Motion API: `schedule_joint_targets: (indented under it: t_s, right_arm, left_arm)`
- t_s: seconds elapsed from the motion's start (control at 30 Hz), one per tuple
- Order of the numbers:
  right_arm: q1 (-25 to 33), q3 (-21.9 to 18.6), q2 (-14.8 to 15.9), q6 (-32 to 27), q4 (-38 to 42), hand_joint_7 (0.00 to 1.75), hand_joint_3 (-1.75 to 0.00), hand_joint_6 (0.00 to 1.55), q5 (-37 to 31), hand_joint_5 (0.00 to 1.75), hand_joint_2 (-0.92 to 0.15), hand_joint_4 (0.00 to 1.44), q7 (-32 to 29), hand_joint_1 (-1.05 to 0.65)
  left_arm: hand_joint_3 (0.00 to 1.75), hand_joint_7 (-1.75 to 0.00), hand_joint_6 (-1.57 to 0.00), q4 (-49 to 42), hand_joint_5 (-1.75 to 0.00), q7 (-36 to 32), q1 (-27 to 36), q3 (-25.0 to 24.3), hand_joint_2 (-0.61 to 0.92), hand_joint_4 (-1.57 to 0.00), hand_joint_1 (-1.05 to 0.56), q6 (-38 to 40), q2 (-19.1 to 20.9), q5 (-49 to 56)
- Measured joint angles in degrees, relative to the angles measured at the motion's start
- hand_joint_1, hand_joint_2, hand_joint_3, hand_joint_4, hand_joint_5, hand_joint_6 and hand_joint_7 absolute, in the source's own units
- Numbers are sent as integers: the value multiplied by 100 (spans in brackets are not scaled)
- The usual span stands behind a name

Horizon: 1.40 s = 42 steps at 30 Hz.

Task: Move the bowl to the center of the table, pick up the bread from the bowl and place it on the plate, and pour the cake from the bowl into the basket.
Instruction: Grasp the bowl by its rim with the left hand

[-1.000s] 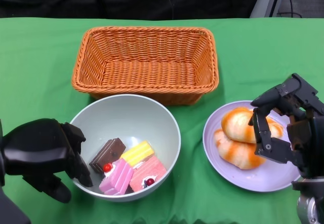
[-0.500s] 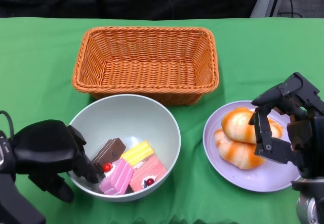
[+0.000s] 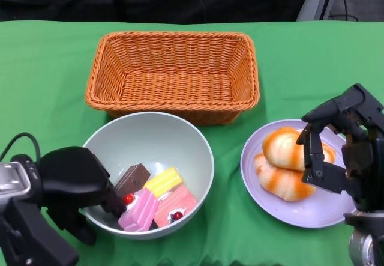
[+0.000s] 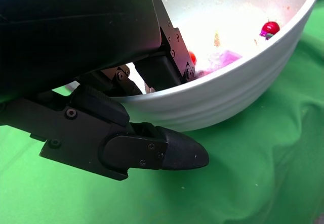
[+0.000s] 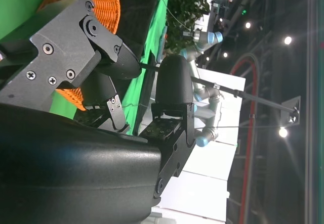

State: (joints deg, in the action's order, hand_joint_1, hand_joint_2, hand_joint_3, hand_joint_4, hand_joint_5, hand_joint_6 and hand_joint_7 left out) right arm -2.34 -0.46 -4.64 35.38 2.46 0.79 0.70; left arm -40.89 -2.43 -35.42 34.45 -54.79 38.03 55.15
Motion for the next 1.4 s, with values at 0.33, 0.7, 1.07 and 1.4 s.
schedule_joint_targets:
  t_s: [0.33,0.7,1.07,1.4]
  right_arm:
    - [42,7,-78,0,-104,145,-136,60,6,175,-40,68,-76,1]
    - [49,29,-77,49,-129,147,-140,60,-85,175,-37,69,-122,0]
    - [47,24,-78,85,-117,146,-140,61,-99,175,-36,70,-173,-3]
    - [50,50,-77,84,-118,145,-138,61,-73,175,-37,69,-173,-2]
  left_arm:
    - [41,-1,-89,44,-4,379,-10,113,92,-81,-88,301,-132,-156]
    - [36,0,-45,-31,0,449,22,149,92,-45,-84,485,-246,-231]
    - [22,-5,-72,5,-8,219,43,177,92,-74,-59,584,-248,-82]
    - [7,-8,-97,-197,-19,-868,52,343,92,-105,-33,556,-306,210]
